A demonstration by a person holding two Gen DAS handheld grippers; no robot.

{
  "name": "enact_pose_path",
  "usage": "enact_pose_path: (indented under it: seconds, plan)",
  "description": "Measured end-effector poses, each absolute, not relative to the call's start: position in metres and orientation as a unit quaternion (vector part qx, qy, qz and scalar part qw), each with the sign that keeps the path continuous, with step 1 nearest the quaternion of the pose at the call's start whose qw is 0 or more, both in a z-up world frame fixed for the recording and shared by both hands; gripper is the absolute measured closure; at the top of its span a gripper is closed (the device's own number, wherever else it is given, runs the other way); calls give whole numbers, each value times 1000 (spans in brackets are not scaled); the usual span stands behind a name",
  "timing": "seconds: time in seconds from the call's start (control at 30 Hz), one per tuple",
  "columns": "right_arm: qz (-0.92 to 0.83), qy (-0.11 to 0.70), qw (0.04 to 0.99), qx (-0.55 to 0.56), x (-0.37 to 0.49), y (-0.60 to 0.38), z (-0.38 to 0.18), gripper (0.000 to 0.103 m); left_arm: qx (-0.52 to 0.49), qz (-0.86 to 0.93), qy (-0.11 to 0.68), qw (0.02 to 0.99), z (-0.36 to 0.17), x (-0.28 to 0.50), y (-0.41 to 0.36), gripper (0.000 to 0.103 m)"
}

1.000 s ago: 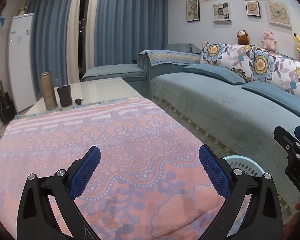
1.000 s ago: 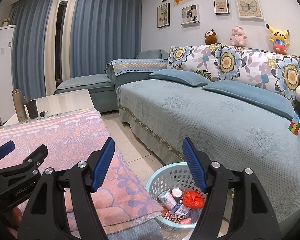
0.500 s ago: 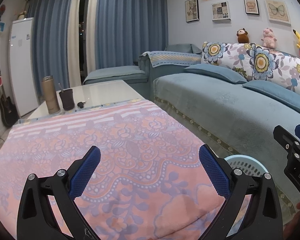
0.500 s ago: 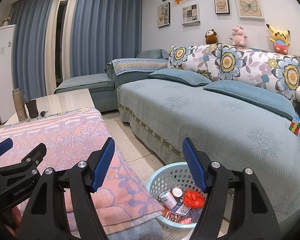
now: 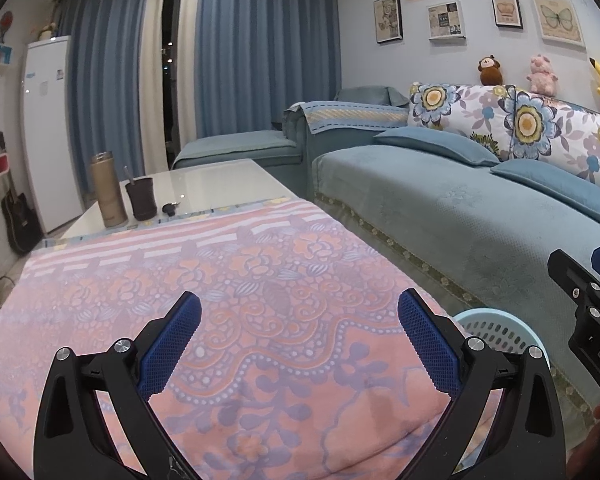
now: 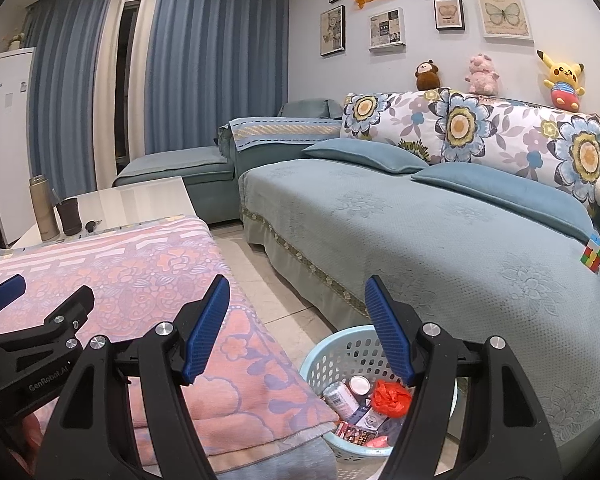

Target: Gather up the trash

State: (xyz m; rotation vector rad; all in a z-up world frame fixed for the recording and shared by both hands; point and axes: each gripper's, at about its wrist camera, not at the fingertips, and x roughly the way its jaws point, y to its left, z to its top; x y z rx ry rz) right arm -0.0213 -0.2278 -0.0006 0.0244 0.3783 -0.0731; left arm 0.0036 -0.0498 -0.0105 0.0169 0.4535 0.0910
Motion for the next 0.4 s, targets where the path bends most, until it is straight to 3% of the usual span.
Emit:
enact_pose_path:
  seconds: [0.4]
  plan:
    - [-33,191,981,10,-22,-219,0,37,19,55,231,971,-10,1,-46,7]
